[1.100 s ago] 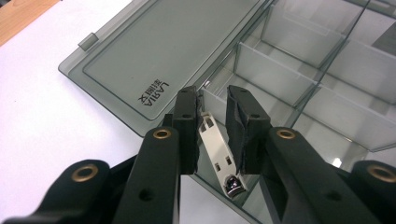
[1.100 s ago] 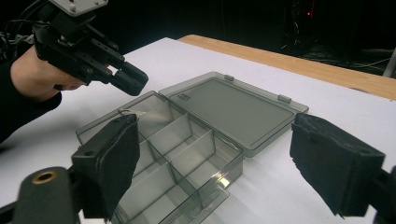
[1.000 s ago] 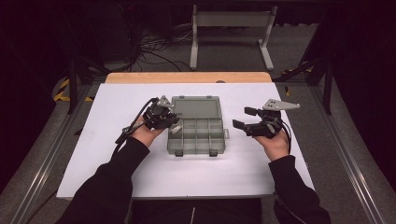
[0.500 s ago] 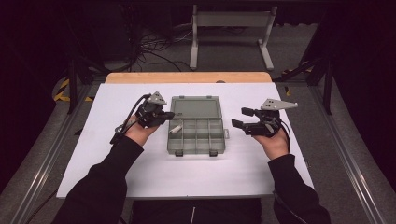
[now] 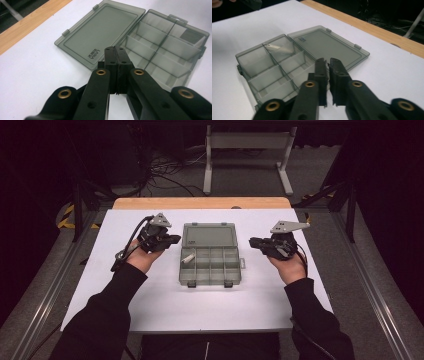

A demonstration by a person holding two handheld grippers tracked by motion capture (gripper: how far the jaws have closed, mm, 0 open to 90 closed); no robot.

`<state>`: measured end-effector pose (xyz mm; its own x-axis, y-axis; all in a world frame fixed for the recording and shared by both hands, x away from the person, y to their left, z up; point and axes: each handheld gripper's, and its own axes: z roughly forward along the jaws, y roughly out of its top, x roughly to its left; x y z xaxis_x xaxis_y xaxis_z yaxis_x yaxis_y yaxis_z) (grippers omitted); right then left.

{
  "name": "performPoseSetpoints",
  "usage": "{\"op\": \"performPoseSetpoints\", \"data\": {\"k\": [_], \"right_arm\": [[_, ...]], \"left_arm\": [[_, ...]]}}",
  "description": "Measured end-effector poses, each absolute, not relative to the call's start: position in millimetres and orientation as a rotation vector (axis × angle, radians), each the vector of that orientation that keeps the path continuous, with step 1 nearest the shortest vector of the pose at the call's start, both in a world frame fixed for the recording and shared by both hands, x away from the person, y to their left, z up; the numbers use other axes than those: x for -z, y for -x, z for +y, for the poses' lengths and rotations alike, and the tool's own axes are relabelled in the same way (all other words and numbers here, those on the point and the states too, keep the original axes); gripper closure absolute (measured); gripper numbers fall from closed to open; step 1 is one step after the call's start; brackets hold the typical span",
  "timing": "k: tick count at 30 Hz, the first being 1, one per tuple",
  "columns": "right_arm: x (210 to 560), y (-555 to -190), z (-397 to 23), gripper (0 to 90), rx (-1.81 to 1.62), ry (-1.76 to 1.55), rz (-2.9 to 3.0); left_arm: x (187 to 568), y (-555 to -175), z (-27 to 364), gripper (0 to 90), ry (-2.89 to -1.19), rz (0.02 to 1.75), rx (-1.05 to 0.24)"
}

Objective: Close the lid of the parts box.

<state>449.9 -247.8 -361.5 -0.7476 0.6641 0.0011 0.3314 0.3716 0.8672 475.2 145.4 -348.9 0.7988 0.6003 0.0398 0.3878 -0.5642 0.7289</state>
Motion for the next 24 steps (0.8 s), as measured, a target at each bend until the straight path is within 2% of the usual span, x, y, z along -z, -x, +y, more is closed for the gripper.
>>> {"op": "performPoseSetpoints", "data": {"k": [3,24], "right_arm": [[360,-457,-245,89.8,-1.273,-0.879,2.315],[360,-506,-233,89.9,-1.153,-0.922,2.397]], "left_arm": [[350,-480,146,90.0,-2.244,0.74,-0.373],[362,-519,147,90.0,-2.237,0.847,-0.327]]}}
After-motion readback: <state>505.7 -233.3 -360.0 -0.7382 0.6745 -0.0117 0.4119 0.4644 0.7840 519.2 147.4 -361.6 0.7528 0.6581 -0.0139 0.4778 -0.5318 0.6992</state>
